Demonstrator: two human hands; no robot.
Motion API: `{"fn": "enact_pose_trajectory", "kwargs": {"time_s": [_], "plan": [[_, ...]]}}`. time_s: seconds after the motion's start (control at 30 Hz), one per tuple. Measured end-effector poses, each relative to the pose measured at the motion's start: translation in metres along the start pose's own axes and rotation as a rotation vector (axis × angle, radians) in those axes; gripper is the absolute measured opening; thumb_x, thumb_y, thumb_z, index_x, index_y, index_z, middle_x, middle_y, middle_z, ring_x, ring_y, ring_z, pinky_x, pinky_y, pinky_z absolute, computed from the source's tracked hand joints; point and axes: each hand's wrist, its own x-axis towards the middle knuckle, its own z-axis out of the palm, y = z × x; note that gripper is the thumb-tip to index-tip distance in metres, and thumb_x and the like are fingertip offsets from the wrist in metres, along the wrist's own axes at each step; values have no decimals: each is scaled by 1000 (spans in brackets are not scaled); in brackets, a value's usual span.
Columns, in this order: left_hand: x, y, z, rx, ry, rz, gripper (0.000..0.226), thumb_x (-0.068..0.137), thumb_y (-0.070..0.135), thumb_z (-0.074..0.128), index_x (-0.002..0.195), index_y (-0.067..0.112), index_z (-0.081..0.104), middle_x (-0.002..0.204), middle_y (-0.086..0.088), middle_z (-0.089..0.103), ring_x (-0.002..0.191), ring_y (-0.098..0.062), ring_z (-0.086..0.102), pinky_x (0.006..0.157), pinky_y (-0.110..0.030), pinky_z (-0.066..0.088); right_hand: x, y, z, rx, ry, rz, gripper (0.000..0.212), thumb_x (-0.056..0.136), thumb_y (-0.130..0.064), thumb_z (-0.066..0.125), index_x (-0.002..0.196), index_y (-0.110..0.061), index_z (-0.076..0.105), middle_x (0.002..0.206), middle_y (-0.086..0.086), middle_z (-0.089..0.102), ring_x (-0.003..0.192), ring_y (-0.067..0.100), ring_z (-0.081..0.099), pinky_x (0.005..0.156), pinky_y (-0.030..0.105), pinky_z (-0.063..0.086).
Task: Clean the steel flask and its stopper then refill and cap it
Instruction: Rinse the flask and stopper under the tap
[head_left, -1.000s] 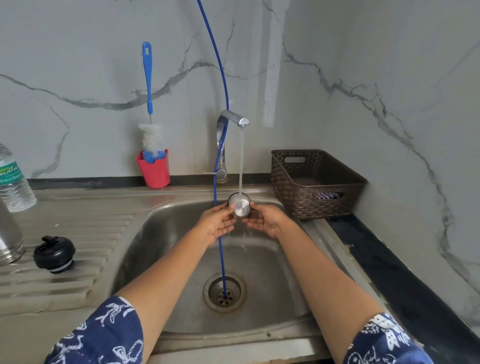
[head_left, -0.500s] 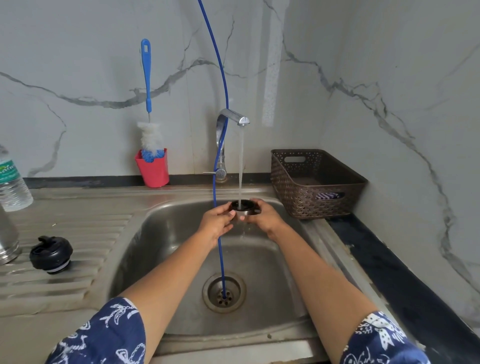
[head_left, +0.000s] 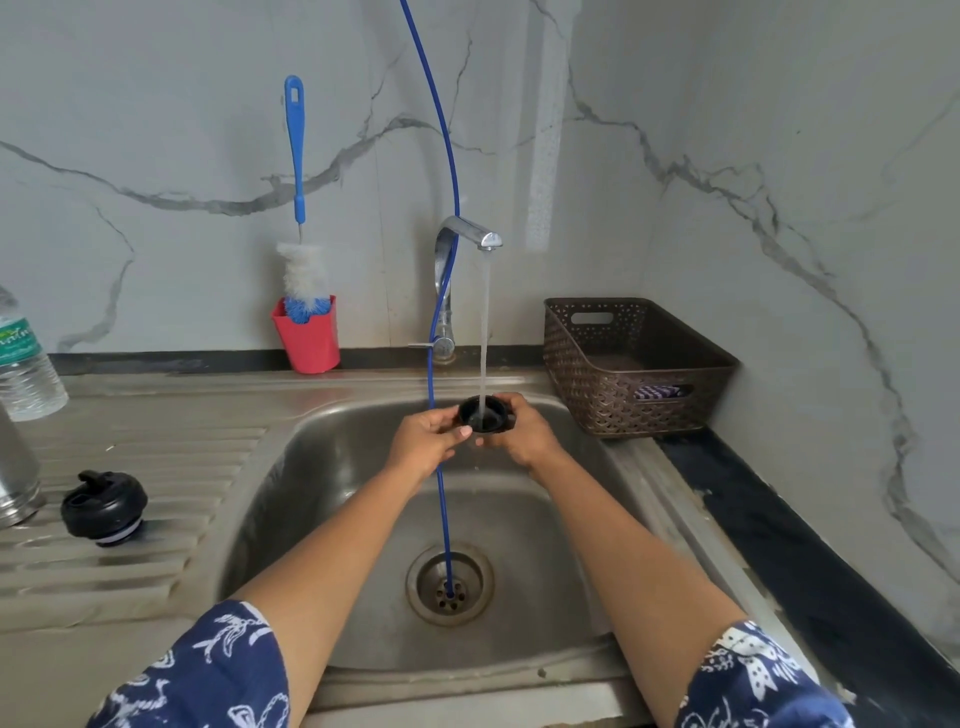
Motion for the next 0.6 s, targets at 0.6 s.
{"fn": "enact_pose_trajectory", "kwargs": {"time_s": [0.6], "plan": [[-3, 4, -6, 89, -20, -56, 42, 83, 7, 71, 124, 6, 61, 113, -9, 68, 104, -19, 63, 67, -21, 49, 0, -1, -5, -47, -44, 30, 72, 61, -6, 86, 125, -17, 54, 120, 4, 63, 113, 19, 56, 99, 31, 44]]}}
